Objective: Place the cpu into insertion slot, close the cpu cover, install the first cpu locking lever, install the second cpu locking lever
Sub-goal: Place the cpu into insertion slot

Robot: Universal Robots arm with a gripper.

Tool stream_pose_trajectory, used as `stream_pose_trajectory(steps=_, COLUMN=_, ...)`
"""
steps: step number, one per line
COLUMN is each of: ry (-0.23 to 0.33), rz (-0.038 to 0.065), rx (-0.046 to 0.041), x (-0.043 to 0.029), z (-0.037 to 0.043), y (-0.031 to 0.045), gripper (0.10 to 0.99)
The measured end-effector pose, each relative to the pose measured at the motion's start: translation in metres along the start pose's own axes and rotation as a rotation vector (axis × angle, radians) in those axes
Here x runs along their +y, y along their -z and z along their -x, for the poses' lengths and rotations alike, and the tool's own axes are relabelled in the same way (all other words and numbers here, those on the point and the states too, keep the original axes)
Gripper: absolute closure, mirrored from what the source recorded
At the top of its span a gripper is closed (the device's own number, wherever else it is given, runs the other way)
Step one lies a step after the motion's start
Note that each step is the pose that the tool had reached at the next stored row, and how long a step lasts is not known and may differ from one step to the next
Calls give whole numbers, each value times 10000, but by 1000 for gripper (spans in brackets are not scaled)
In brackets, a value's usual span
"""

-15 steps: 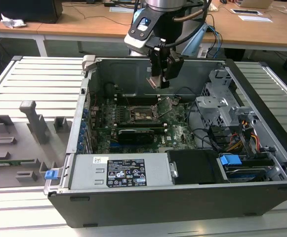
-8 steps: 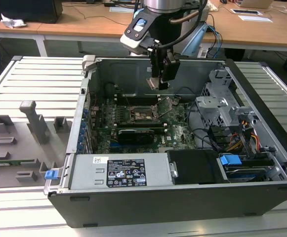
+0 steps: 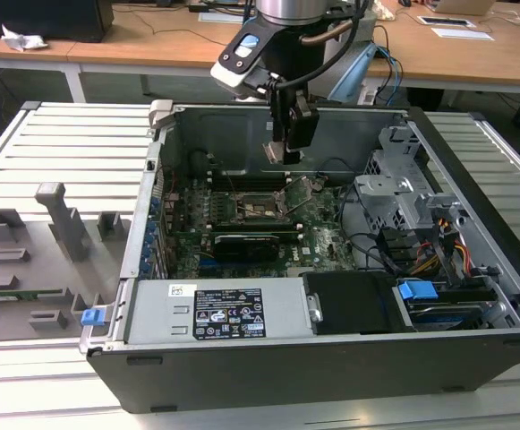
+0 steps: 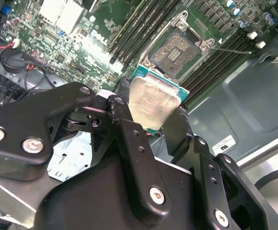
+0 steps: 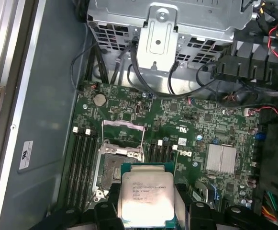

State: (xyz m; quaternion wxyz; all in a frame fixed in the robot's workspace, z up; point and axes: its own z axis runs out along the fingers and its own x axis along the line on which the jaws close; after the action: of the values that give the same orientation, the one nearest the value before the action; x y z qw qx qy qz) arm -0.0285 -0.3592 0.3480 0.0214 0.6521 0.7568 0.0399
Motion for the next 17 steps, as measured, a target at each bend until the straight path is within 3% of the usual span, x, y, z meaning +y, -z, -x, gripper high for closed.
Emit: stream_pose_trajectory(steps=17, ry=-170, rz=-80, rx=-4, x=-11, z=2, y=-111, gripper=561)
